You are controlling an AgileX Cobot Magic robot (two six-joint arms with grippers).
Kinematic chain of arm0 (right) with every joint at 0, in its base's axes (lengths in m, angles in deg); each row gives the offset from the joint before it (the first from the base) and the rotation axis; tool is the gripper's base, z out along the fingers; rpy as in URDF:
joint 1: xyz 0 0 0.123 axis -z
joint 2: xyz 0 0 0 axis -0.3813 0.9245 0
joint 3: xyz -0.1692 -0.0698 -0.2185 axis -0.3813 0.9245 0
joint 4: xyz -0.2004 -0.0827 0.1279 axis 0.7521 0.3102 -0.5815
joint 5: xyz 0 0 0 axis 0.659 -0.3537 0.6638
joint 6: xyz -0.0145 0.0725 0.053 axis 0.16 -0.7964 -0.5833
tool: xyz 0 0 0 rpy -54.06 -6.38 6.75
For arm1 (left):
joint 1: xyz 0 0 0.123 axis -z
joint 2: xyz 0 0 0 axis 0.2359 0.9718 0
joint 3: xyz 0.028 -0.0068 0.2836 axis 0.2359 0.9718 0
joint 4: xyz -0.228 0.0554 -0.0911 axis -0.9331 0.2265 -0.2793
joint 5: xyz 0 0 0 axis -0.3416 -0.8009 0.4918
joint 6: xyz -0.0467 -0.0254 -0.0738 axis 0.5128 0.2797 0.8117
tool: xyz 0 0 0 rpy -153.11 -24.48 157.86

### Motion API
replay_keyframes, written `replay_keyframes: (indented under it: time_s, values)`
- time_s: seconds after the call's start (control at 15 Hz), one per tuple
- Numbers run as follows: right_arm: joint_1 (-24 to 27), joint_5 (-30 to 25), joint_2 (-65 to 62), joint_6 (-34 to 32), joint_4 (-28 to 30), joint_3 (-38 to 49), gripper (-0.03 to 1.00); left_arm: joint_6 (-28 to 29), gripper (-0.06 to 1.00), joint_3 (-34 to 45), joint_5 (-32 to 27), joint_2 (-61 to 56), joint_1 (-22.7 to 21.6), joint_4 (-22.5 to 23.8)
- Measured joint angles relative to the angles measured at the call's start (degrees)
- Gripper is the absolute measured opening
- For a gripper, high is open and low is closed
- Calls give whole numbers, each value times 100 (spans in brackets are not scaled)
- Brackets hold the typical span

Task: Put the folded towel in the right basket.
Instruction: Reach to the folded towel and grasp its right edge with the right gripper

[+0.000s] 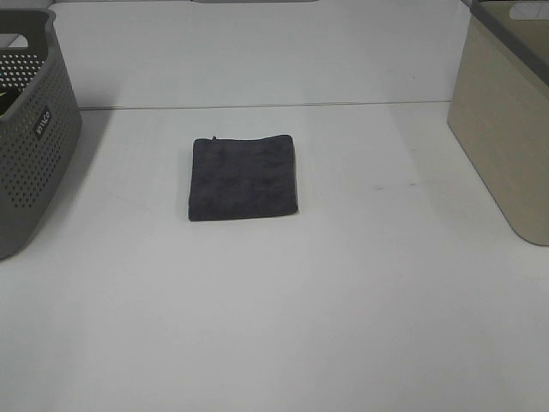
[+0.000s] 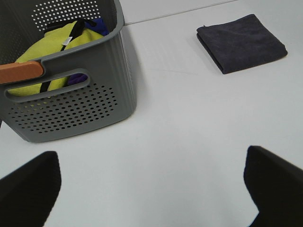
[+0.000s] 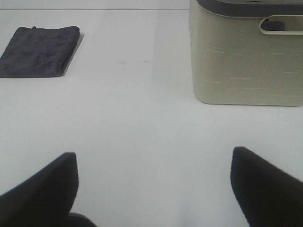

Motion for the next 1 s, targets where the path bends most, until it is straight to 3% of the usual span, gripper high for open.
replay_keyframes:
  time_s: [1.0]
  values:
    - [0, 0, 0, 0, 11, 0, 81, 0, 99, 0, 0, 0, 0, 0]
